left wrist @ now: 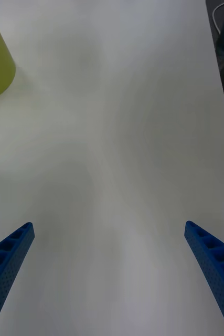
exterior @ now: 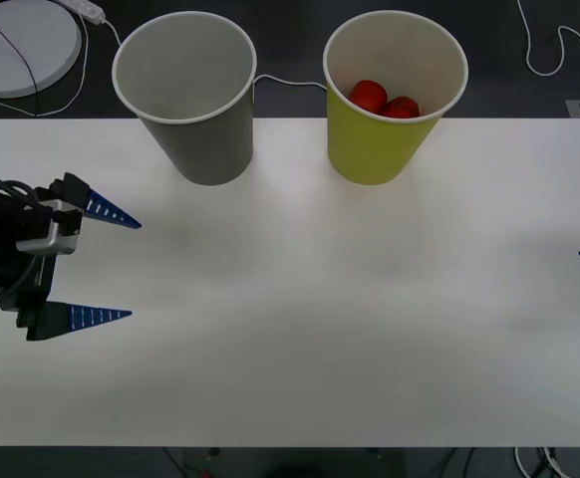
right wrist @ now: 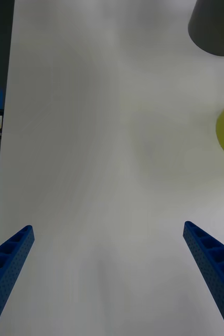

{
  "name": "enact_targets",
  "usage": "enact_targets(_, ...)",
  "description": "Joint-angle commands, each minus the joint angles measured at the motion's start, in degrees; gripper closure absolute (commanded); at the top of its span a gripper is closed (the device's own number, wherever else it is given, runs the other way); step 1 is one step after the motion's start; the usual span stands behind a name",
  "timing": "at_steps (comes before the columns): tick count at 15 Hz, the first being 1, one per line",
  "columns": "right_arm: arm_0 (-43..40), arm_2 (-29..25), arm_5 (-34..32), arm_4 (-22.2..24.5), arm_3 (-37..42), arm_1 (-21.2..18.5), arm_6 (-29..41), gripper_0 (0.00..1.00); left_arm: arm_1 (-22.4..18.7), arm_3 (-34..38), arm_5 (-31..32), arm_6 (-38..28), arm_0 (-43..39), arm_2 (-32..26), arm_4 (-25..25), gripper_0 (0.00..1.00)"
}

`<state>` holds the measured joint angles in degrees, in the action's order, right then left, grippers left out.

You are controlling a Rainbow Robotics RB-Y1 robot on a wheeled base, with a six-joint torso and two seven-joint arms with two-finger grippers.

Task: Put the can into the green bin and the plastic bottle into the gray bin

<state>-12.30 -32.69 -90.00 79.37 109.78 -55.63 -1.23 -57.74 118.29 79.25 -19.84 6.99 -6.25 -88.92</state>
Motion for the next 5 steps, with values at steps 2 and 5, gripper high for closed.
enact_targets(2, 0.0, 0.0, 0.0, 0.0, 0.0, 0.0, 0.0, 0.00, 0.5, 0.0, 0.0, 0.3, -0.4, 0.0, -0.3, 0.00)
enact_targets(5, 0.0, 0.0, 0.0, 0.0, 0.0, 0.0, 0.0, 0.00, 0.5, 0.0, 0.0, 0.3, -0.4, 0.0, -0.3, 0.00)
